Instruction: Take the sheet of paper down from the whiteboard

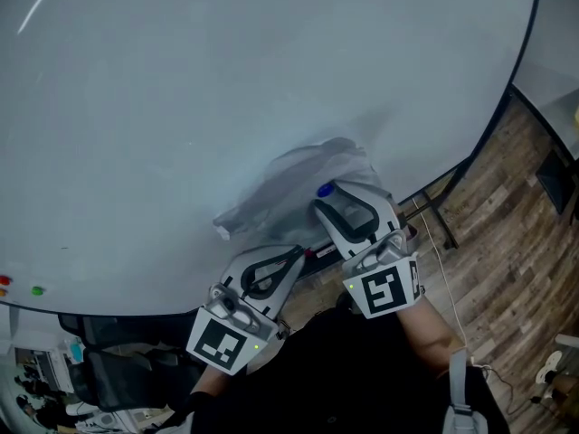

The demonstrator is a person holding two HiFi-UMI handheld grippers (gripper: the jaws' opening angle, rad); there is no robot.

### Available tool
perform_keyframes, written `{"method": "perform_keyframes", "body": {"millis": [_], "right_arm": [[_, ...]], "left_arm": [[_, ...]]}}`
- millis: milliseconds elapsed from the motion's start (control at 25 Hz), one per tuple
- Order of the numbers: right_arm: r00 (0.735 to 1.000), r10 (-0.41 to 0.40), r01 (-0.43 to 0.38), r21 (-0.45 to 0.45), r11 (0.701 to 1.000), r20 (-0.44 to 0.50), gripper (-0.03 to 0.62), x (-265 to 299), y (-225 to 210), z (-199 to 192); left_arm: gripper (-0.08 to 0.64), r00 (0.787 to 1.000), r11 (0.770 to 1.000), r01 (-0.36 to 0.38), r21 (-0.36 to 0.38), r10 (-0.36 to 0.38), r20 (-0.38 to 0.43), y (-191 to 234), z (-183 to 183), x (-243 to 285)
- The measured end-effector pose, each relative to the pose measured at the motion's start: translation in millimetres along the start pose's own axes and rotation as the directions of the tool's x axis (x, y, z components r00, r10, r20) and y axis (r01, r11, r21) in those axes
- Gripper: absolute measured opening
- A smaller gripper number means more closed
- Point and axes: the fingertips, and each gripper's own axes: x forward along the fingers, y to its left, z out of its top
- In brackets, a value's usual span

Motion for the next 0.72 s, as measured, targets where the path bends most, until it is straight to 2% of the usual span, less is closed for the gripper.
{"method": "perform_keyframes", "body": {"millis": [160, 320, 440, 560, 720], "right_arm": [[0.999, -0.021, 0.02, -0.03, 0.999, -0.026, 0.155, 0, 0, -2], [0.999, -0.052, 0.051, -0.044, 0.998, -0.014, 0.138, 0, -2, -1], [0.999, -0.044, 0.043, -0.055, 0.998, -0.028, 0.135, 0, -1, -2], [0.998, -0.033, 0.03, -0.063, 0.998, -0.049, 0.132, 0, 0, -6], [0.998, -0.032, 0.03, -0.054, 0.998, -0.05, 0.132, -1, 0, -5]], "left_arm": [[0.011, 0.999, 0.999, -0.032, 0.017, 0.032, -0.004, 6, 2, -9], [0.011, 0.996, 0.996, -0.084, 0.041, 0.085, -0.008, 18, 6, -21], [0.011, 0.992, 0.99, -0.127, 0.066, 0.127, 0.007, 25, 9, -29], [0.011, 0.986, 0.983, -0.163, 0.089, 0.16, 0.044, 30, 14, -40], [0.011, 0.967, 0.963, -0.229, 0.143, 0.208, 0.149, 34, 39, -64]]}}
